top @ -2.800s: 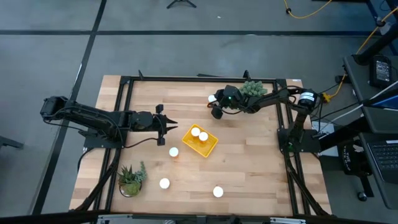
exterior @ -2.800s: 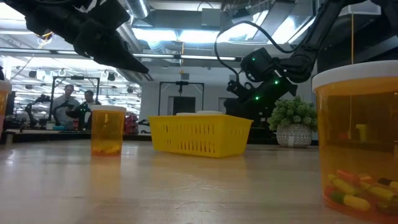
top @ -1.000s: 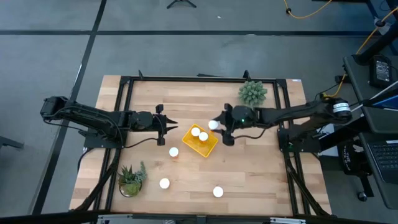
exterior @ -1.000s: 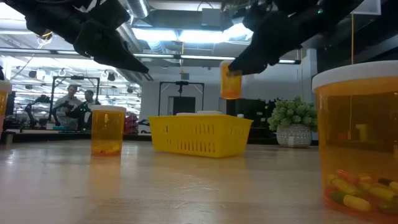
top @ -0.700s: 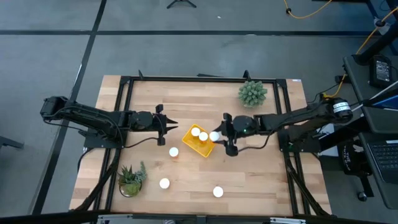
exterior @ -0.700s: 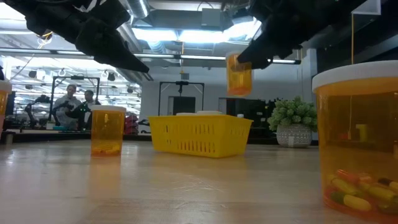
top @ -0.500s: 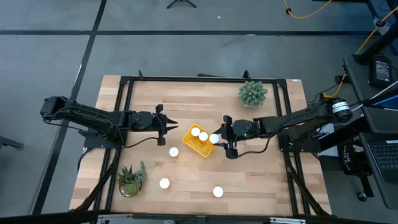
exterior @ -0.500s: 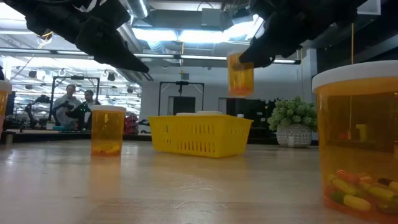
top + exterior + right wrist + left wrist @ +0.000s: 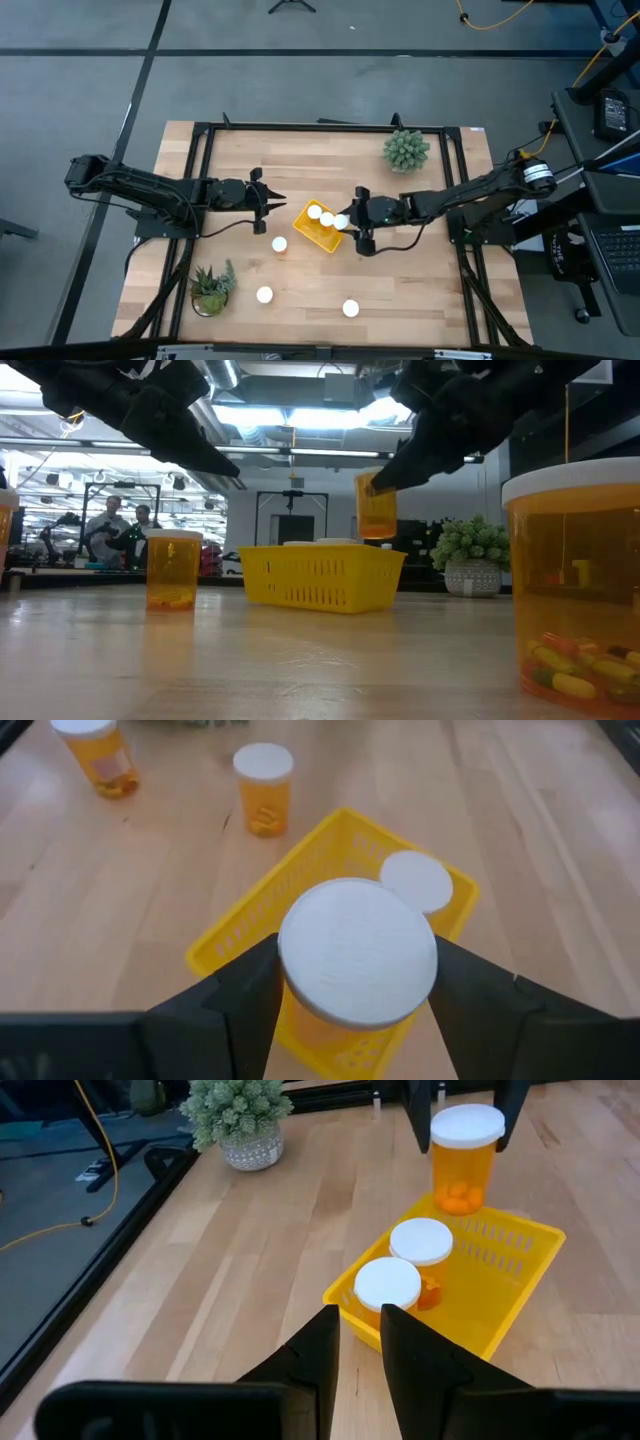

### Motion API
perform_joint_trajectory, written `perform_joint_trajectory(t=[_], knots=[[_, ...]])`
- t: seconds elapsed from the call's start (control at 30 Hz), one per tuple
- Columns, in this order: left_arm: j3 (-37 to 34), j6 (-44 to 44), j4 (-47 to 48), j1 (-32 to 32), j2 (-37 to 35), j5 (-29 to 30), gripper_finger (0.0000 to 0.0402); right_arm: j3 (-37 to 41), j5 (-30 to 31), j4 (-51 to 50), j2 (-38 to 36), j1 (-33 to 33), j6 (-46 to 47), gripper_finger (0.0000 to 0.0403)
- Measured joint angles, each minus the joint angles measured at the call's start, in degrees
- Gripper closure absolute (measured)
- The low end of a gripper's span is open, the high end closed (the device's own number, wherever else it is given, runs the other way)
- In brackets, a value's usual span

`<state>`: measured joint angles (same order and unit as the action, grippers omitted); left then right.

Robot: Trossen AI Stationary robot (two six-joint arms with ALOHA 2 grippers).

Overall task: Pick and place pill bottles into a basket
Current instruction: Put the orange pill bottle into the yellow bin

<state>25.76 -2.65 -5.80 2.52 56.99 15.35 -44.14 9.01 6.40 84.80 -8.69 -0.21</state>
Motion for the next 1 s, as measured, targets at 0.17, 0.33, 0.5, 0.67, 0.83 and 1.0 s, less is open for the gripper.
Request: perform_joint_trajectory(t=[0.17, 0.33, 0.5, 0.67, 0.83, 1.0], knots=[[0.0, 0.0, 0.0, 0.0, 0.0, 0.0, 0.0329, 0.0, 0.0, 0.7, 1.2, 0.0, 0.0, 0.0176], [0.0, 0.0, 0.0, 0.0, 0.0, 0.0, 0.0329, 0.0, 1.9, 2.0, 2.7, 0.0, -0.3, 0.0176], [0.0, 0.0, 0.0, 0.0, 0.0, 0.0, 0.0329, 0.1, 2.1, 2.3, 4.9, 0.1, -0.3, 0.0176], [0.0, 0.0, 0.0, 0.0, 0.0, 0.0, 0.0329, 0.1, 2.1, 2.3, 5.2, 0.1, -0.1, 0.0176], [0.0, 0.0, 0.0, 0.0, 0.0, 0.0, 0.0329, 0.8, 2.2, 2.9, 5.2, 0.1, -0.1, 0.0176], [0.0, 0.0, 0.0, 0.0, 0.0, 0.0, 0.0329, 3.9, 2.6, 9.2, 5.2, 0.0, -0.1, 0.0176]])
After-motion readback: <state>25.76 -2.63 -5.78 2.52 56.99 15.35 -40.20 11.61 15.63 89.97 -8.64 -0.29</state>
